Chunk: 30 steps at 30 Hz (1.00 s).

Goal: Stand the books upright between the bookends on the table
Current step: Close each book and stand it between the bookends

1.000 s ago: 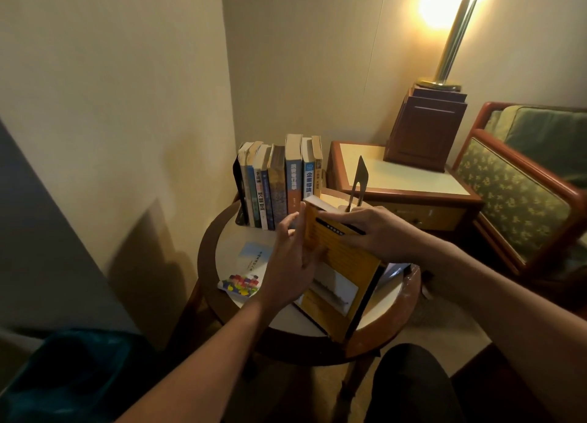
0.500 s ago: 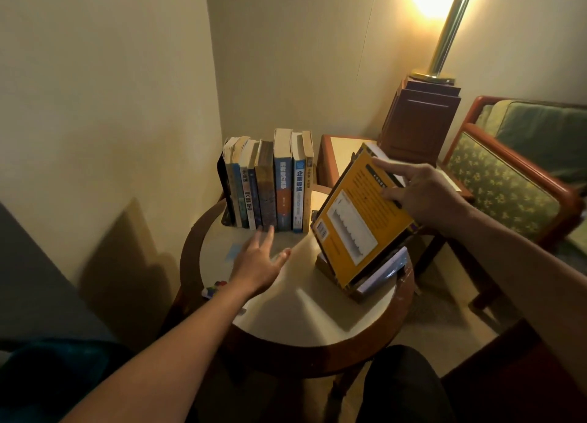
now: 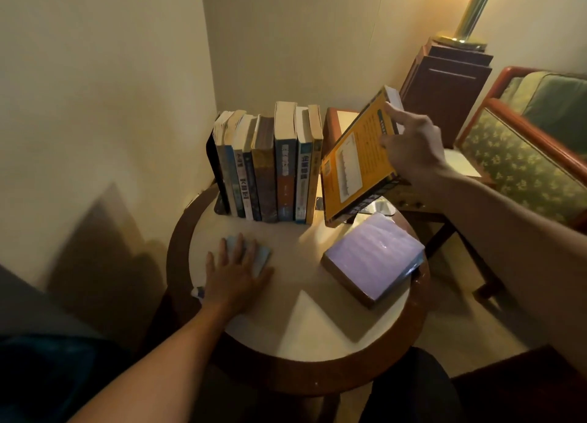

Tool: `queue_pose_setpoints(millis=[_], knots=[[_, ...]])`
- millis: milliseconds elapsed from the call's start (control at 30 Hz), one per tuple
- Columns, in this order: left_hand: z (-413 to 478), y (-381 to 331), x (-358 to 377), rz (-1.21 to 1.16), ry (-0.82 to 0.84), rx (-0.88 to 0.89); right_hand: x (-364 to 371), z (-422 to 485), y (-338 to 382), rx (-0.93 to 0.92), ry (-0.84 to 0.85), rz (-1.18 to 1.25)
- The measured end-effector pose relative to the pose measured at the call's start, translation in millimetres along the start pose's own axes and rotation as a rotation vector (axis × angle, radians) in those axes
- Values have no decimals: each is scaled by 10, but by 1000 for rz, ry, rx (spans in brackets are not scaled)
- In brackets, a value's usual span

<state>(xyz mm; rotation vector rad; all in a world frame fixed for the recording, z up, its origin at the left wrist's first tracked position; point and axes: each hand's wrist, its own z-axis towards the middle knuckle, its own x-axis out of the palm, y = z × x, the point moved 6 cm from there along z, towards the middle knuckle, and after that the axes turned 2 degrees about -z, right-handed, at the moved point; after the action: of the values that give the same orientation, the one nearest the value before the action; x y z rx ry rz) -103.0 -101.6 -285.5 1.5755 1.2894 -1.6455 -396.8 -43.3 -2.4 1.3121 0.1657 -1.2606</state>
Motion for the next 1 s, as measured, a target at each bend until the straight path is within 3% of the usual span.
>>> queue_pose_setpoints(millis=[367, 733, 867, 1000], knots=[[105, -19, -20, 31, -76, 0, 884, 426, 120, 54, 139, -24], [94, -48, -19, 58, -98, 24, 1134, 570, 153, 42, 289, 70], [113, -49, -25, 46, -78, 9, 1181, 377, 13, 95, 424, 258], [96, -49, -37, 13, -102, 26, 1126, 137, -61, -208, 437, 66]])
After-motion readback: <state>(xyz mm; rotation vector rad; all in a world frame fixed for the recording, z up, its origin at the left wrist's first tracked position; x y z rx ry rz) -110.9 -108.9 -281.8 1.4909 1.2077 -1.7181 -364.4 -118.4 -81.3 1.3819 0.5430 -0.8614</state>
